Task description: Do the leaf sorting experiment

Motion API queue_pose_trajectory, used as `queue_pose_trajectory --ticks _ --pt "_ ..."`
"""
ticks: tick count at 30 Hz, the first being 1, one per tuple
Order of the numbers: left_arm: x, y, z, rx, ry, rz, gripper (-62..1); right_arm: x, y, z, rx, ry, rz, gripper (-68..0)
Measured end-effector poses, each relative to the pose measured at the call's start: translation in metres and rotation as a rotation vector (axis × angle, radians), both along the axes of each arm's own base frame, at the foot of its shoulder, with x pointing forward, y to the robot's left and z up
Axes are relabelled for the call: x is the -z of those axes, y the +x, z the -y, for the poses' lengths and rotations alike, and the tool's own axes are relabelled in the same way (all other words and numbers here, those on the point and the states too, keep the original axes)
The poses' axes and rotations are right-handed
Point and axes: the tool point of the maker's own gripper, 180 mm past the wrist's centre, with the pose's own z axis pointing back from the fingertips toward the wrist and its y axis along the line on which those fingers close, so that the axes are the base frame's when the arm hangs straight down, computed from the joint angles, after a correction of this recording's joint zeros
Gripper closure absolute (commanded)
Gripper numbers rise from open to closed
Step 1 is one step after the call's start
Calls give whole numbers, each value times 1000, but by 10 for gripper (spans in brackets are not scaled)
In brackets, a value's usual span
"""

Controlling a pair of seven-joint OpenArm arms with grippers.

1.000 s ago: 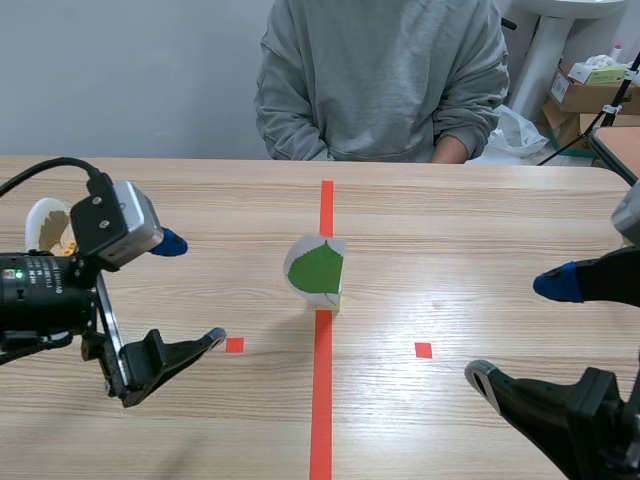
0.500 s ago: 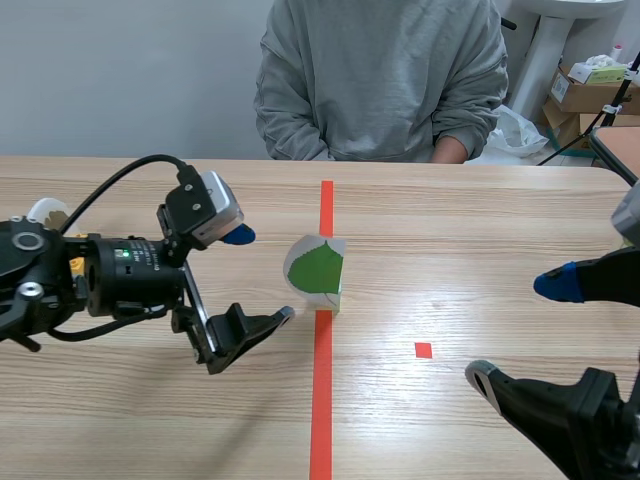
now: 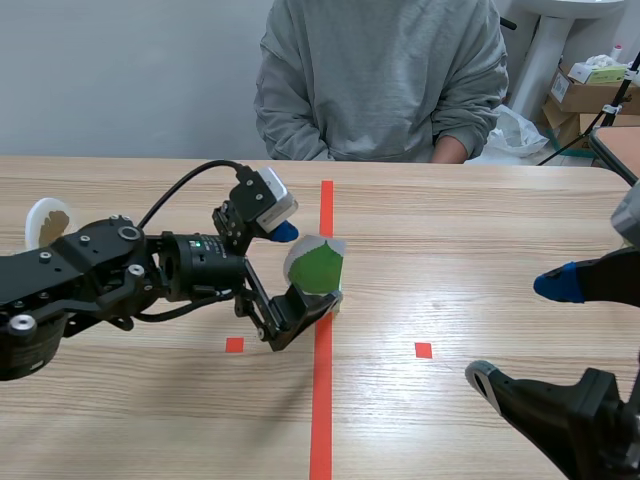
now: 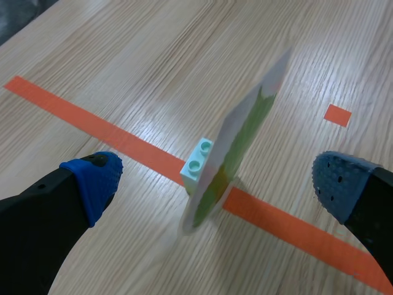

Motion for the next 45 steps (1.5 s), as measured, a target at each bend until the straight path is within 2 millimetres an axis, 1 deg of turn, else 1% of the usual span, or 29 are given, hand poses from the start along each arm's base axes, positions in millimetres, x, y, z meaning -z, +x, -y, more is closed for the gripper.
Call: queue_pose_trajectory --ticks 4,7,10,22,30,38,40,41,42,45 --pt "8 -1 10 11 5 -11 -623 0 0 0 0 0 0 -667" --pt "7 -1 16 14 -9 -10 -623 0 0 0 0 0 0 -667" --pt "7 -1 17 17 -8 -6 -623 0 0 0 0 0 0 -667" --pt "7 -1 14 30 6 15 -623 0 0 0 0 0 0 -667" --pt "10 1 1 20 30 16 -623 0 0 0 0 0 0 -667" --pt "10 1 1 20 30 16 -620 0 0 0 0 0 0 -667" --pt "10 1 2 20 29 17 -459 0 0 0 0 0 0 -667" --pt "9 1 2 21 24 20 -394 0 0 0 0 0 0 -667" --pt "8 1 3 21 17 23 -349 0 0 0 0 0 0 -667" --pt "7 3 1 8 20 33 -290 0 0 0 0 0 0 -667"
